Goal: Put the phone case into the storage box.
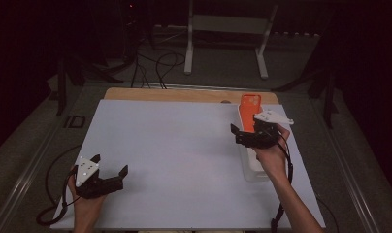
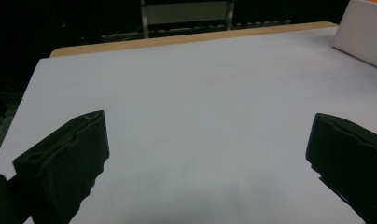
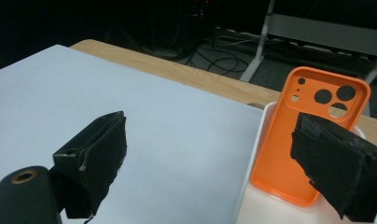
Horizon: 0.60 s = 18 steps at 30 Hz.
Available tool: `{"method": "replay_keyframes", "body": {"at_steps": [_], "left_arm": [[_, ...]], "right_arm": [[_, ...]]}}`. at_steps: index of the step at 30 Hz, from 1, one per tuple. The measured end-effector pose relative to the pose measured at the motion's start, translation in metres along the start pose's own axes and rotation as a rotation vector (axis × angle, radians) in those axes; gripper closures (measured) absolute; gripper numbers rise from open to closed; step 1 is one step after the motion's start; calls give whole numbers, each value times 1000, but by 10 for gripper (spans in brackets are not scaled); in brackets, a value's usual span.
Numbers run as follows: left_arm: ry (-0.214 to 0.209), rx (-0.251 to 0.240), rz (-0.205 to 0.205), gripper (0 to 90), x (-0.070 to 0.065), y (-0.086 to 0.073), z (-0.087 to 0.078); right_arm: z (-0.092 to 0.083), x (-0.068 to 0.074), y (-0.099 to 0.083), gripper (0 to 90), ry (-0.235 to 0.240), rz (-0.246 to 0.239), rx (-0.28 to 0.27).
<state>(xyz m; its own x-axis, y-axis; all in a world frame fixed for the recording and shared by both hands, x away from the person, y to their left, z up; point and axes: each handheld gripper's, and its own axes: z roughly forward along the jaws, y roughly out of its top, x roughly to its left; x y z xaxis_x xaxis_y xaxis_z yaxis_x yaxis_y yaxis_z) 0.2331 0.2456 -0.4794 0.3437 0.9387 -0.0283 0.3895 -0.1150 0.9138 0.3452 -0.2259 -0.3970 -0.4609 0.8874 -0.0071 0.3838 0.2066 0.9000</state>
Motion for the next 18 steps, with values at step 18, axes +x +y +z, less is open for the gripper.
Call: {"method": "replay_keyframes", "body": {"at_steps": [18], "left_arm": [[-12,-1,3,0,0,0,0]], "right_arm": [[-27,19,-31,105,63,33,-32]]}}
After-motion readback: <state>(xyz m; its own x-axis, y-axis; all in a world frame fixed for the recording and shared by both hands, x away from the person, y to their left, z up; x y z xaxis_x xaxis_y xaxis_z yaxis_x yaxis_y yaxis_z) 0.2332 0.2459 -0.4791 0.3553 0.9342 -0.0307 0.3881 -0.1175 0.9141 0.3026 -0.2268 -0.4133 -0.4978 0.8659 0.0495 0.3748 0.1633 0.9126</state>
